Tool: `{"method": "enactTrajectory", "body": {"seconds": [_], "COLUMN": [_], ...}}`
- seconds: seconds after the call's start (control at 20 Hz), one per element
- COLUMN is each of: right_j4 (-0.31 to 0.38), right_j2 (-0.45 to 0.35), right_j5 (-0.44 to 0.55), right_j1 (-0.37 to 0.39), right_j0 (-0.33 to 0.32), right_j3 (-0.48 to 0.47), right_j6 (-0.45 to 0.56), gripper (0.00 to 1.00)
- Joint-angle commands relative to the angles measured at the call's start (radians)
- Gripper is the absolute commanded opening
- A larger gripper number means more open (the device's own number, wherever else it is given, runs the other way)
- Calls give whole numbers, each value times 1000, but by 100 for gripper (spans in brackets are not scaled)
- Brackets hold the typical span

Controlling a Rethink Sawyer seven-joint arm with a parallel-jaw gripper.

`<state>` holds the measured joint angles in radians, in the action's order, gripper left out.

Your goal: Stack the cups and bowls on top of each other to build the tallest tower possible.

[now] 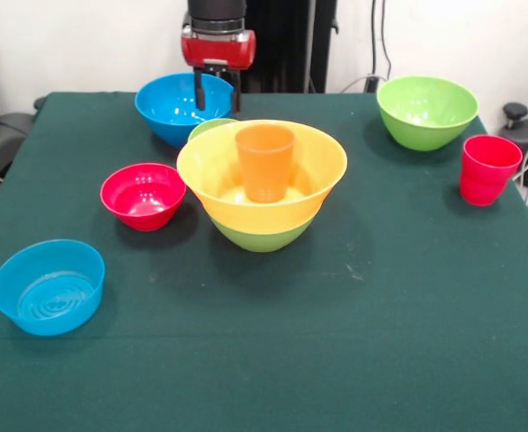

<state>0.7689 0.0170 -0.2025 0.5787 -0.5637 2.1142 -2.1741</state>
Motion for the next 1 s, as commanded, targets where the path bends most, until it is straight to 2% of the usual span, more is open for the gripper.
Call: {"method": "enactTrajectory", "body": {"seconds": [0.05,0.35,0.45,0.55,0.65,0.7,0.8,1.0], "right_j4": [-14,-17,-17,-22,-11,0,3,-50], "right_j2": [-113,-116,-74,3,16,1,16,92], "right_j5": [87,123,112,75,58,62,35,-35], "right_j1": [-27,-24,-41,-114,-162,-192,-236,-294], "right_j0": [2,1,31,81,80,59,68,127], "right_j3": [-57,-67,-78,-124,-145,-151,-168,-184], "right_j6": [-53,-37,-39,-49,-47,-43,-47,-86], "gripper": [100,100,100,100,100,100,100,100]}}
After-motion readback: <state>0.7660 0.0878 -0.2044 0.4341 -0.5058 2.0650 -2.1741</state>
